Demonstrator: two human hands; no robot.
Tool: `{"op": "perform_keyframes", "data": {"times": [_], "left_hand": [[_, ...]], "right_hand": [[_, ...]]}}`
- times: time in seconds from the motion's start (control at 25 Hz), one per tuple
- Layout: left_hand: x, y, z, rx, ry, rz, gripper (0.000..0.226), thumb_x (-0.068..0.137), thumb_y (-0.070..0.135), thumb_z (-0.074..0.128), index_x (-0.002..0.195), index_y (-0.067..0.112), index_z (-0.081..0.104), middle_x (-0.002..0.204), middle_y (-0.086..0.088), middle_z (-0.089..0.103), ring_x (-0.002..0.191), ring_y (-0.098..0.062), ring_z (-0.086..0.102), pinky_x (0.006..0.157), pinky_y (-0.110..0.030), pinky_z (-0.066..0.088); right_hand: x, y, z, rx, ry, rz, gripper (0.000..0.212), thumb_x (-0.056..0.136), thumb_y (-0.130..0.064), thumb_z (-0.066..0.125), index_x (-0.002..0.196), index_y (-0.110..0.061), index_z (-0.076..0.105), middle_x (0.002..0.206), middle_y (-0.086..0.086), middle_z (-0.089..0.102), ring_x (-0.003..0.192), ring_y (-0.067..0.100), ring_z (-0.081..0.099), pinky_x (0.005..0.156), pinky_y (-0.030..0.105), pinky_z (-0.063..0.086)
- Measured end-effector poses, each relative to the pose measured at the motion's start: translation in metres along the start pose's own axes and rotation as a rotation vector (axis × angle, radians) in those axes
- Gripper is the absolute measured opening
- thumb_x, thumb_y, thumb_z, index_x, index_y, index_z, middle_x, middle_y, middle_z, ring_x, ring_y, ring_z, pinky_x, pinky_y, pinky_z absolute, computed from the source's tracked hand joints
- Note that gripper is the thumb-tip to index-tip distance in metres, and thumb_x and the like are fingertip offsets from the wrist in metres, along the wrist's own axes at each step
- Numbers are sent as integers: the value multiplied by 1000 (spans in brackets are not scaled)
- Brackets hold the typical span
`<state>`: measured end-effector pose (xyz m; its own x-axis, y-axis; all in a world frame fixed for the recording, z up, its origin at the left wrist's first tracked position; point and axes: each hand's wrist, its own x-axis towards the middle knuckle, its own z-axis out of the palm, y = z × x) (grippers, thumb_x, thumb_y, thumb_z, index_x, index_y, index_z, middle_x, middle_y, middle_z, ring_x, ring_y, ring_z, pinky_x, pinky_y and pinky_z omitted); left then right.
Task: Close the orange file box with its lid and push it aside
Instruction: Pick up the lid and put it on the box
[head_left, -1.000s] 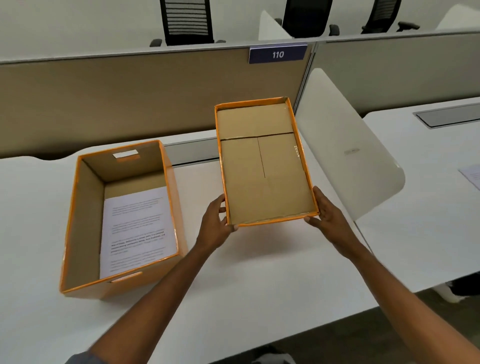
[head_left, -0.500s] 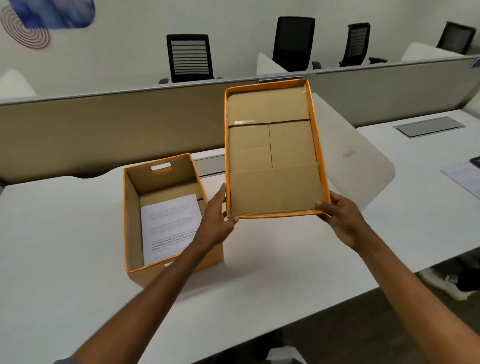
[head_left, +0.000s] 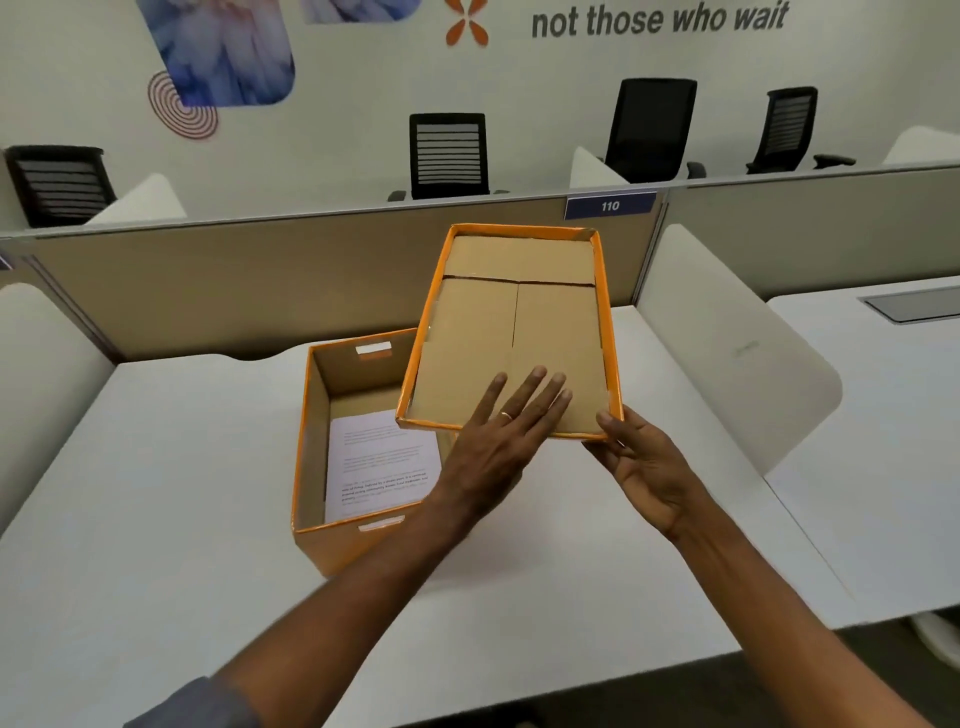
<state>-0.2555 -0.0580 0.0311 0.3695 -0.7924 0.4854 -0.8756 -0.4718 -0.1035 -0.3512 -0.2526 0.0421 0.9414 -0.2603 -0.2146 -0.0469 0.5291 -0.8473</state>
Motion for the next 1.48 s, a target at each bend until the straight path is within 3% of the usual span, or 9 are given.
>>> {"op": "perform_keyframes", "data": {"times": [0.2,0.4,0.56,0.68,0.76,0.88,1.08,1.24,1.48], "left_hand": [[9,-6,-24,-141,250,-69,73,89,-15,57,152,18,43,158,0,42,149,-21,40,115,-45,45],[29,19,-56,-521,707,-564,45,101,11,55,142,26,45,137,4,62,125,3,57,99,-15,50],[23,49,-77,-835,733,-955,59,99,42,52,136,72,17,143,33,35,119,34,35,91,5,37],[-3,39,-81,-773,748,-981,97,95,31,66,147,62,-10,156,37,6,140,18,23,107,-14,36],[-28,19,-80,-725,715,-1001,109,89,26,75,153,46,-11,156,41,1,137,25,21,100,-4,39],[-63,-6,-82,-745,657,-1100,97,82,39,79,157,30,18,153,23,32,116,26,47,75,3,46],[-122,-43,-60,-824,658,-1369,67,90,62,51,144,24,44,136,6,58,120,-17,63,97,-38,58],[-163,-66,-27,-810,511,-1609,61,90,53,65,132,11,51,132,-9,55,125,-29,54,101,-47,52],[-214,-87,-5,-882,432,-1635,57,85,50,74,129,18,56,125,-1,58,112,-21,60,79,-23,50]], "right_hand": [[6,-14,11,157,-102,15,65,87,-52,65,140,-13,60,143,10,65,133,27,62,104,41,55],[21,21,46,9,-118,193,93,84,-68,50,162,-24,26,170,3,28,154,29,32,124,50,30],[32,47,76,-94,-143,203,81,93,-66,48,161,-32,22,168,1,32,151,33,37,121,59,33],[39,57,85,-63,-106,135,64,96,-51,57,152,-29,38,150,4,56,133,34,57,105,57,52],[38,66,83,-113,-80,46,58,93,-41,64,147,-29,43,142,-1,61,130,30,59,97,47,56],[46,76,82,-219,-75,-46,62,96,-30,65,152,-26,39,146,-1,59,132,27,59,103,50,54],[68,91,93,-460,-121,-114,81,89,-35,71,159,-27,30,155,-4,51,136,21,56,107,48,52],[81,112,103,-634,-136,-154,82,90,-38,71,159,-33,26,156,-7,48,135,17,56,102,42,53],[87,145,115,-777,-131,-105,74,95,-35,69,157,-39,28,154,-8,50,132,17,57,103,47,54]]}}
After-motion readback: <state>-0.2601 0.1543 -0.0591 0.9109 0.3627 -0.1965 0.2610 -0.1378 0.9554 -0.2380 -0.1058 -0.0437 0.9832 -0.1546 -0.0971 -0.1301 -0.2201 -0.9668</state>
